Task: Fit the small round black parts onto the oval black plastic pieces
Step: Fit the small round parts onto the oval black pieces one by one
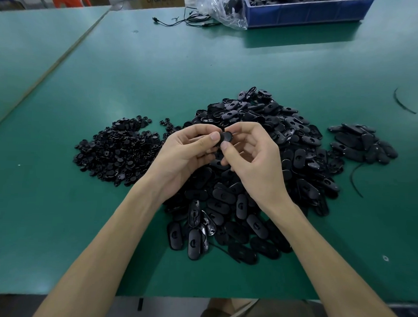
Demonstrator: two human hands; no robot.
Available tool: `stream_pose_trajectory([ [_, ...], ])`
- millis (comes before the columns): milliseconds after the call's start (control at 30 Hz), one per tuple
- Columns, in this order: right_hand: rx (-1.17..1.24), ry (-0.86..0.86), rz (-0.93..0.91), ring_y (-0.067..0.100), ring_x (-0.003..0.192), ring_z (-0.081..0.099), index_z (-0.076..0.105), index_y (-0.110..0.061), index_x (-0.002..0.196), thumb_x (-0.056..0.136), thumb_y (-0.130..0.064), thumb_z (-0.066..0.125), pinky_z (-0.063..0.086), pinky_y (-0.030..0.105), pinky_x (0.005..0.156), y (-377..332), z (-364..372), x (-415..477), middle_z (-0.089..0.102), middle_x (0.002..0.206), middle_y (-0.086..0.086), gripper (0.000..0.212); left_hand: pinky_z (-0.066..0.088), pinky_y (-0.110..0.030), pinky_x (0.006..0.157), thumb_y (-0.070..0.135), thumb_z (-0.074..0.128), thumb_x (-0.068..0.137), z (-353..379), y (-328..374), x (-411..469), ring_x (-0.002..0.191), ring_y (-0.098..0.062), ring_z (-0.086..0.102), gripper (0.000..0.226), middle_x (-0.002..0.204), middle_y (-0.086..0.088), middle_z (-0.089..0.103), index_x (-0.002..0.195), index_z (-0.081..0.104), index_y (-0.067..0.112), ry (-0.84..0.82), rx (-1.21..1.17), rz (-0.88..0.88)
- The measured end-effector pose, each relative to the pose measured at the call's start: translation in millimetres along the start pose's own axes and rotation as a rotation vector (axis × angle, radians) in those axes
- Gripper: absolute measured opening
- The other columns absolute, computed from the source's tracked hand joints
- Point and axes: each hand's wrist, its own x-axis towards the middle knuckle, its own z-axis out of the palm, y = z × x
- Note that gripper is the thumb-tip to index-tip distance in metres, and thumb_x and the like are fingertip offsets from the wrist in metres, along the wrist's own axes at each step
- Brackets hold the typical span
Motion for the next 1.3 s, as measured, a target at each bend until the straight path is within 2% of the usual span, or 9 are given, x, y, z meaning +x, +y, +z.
stream_pose_trajectory([
  [167, -0.016, -0.011, 0.050, 0.018, 0.075, 0.074, 0.061, -0.019, 0.107, 0.093, -0.012, 0.076, 0.059, 0.030, 0.071, 0.9, 0.2, -0.4, 0.075, 0.093, -0.002, 0.021, 0.054, -0.029, 0.082, 0.023, 0.080, 0.084, -0.6, 0.3, -0.2, 0.077, -0.011, 0.066, 0.014, 0.088, 0.000, 0.074, 0.096, 0.076, 0.019, 0.033, 0.035, 0.024],
  [300, -0.061, -0.037, 0.070, 0.017, 0.076, 0.074, 0.059, -0.022, 0.096, 0.087, -0.021, 0.085, 0.061, 0.037, 0.074, 0.9, 1.9, -2.8, 0.076, 0.089, -0.004, 0.027, 0.058, -0.030, 0.080, 0.028, 0.079, 0.083, -0.5, 1.3, -1.6, 0.078, -0.018, 0.064, 0.022, 0.086, -0.007, 0.068, 0.099, 0.075, 0.014, 0.035, 0.049, 0.043],
  [433, -0.159, -0.065, 0.070, 0.019, 0.075, 0.072, 0.057, -0.024, 0.089, 0.083, -0.026, 0.090, 0.060, 0.041, 0.073, 4.2, 2.5, -4.5, 0.072, 0.083, -0.004, 0.034, 0.056, -0.026, 0.067, 0.026, 0.077, 0.086, 2.5, 0.3, -3.1, 0.073, -0.017, 0.063, 0.020, 0.082, -0.007, 0.069, 0.099, 0.073, 0.011, 0.042, 0.103, 0.077],
  [600, -0.086, -0.071, 0.075, 0.008, 0.072, 0.065, 0.059, -0.029, 0.092, 0.080, -0.045, 0.087, 0.056, 0.031, 0.070, 1.5, 2.4, -3.0, 0.070, 0.082, -0.012, 0.034, 0.060, -0.029, 0.069, 0.023, 0.076, 0.088, -0.2, 1.5, -2.8, 0.079, -0.020, 0.069, 0.014, 0.091, -0.008, 0.076, 0.097, 0.081, 0.014, 0.043, 0.181, 0.191],
  [767, -0.032, -0.025, 0.057, 0.010, 0.069, 0.065, 0.062, -0.019, 0.106, 0.101, -0.030, 0.070, 0.052, 0.030, 0.068, 1.3, -0.8, -0.8, 0.071, 0.082, -0.005, 0.015, 0.052, -0.026, 0.050, 0.018, 0.073, 0.092, 2.1, -0.6, -3.1, 0.062, -0.021, 0.064, 0.019, 0.085, -0.016, 0.071, 0.105, 0.076, 0.004, 0.005, 0.179, 0.202],
  [833, -0.023, -0.037, 0.054, 0.008, 0.066, 0.063, 0.066, -0.017, 0.106, 0.103, -0.025, 0.068, 0.052, 0.026, 0.065, 0.2, -0.6, -0.8, 0.070, 0.081, -0.006, 0.009, 0.046, -0.027, 0.053, 0.021, 0.075, 0.089, 2.7, -1.4, -2.3, 0.057, -0.019, 0.059, 0.018, 0.081, -0.014, 0.068, 0.101, 0.074, 0.008, 0.035, 0.185, 0.194],
  [933, -0.021, -0.050, 0.068, 0.006, 0.066, 0.063, 0.070, -0.017, 0.102, 0.103, -0.019, 0.067, 0.052, 0.021, 0.063, -0.1, 0.7, -1.6, 0.072, 0.080, -0.008, 0.003, 0.041, -0.040, 0.068, 0.023, 0.077, 0.086, 1.1, -1.6, -1.8, 0.057, -0.019, 0.057, 0.014, 0.078, -0.010, 0.067, 0.091, 0.071, 0.011, 0.071, 0.165, 0.180],
  [1100, 0.001, -0.004, 0.094, 0.008, 0.062, 0.067, 0.070, -0.016, 0.094, 0.100, -0.018, 0.070, 0.052, 0.019, 0.062, -1.8, -1.4, -2.6, 0.075, 0.078, -0.002, 0.007, 0.039, -0.045, 0.072, 0.019, 0.075, 0.089, 1.9, -2.6, -2.7, 0.063, -0.018, 0.061, 0.015, 0.078, -0.011, 0.069, 0.097, 0.073, 0.006, 0.070, 0.164, 0.161],
  [1300, 0.083, 0.039, 0.102, 0.007, 0.060, 0.067, 0.068, -0.015, 0.095, 0.101, -0.013, 0.067, 0.047, 0.012, 0.055, -3.9, -2.2, -1.8, 0.077, 0.077, 0.000, 0.007, 0.050, -0.024, 0.061, 0.013, 0.073, 0.090, -0.8, -0.7, -2.4, 0.073, -0.019, 0.067, 0.018, 0.083, -0.012, 0.074, 0.107, 0.076, 0.007, -0.003, 0.160, 0.169],
])
